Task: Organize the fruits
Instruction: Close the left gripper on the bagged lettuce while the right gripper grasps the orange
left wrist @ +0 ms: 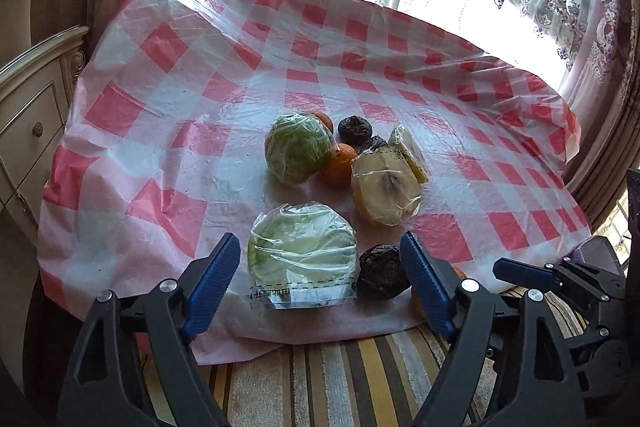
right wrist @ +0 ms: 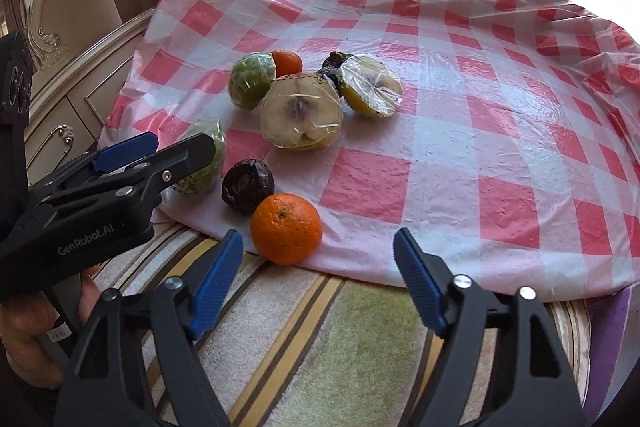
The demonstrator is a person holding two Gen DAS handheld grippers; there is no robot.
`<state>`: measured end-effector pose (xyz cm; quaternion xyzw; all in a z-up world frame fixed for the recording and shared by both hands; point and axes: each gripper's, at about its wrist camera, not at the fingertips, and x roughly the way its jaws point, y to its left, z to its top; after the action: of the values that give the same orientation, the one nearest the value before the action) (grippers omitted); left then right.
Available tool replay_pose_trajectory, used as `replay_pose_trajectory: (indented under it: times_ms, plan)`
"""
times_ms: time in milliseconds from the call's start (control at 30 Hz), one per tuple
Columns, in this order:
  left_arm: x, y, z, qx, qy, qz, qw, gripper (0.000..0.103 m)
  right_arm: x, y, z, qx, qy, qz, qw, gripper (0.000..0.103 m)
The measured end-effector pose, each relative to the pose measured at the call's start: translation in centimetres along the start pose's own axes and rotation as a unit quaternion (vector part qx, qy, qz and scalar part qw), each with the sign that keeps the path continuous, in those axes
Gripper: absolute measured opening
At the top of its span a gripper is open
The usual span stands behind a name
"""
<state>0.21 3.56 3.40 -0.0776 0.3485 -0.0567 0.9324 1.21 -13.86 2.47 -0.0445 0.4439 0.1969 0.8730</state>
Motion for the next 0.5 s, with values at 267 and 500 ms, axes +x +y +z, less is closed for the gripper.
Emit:
replay_pose_trajectory:
  times_ms: [267,500]
  plan:
    - [1.5,0.5,-0.3,-0.01,0.037,0.02,0.9991,0.066,0.7,0.6,-0.1,-0.013,0.008,0.02,1.0,0.048]
    - [1.9,0.6,-0.3,-0.014,0.048,0.02,0.9985,0.058,0.1,0.7,0.0,-0.011,-0.008,0.029,0.999,0.077]
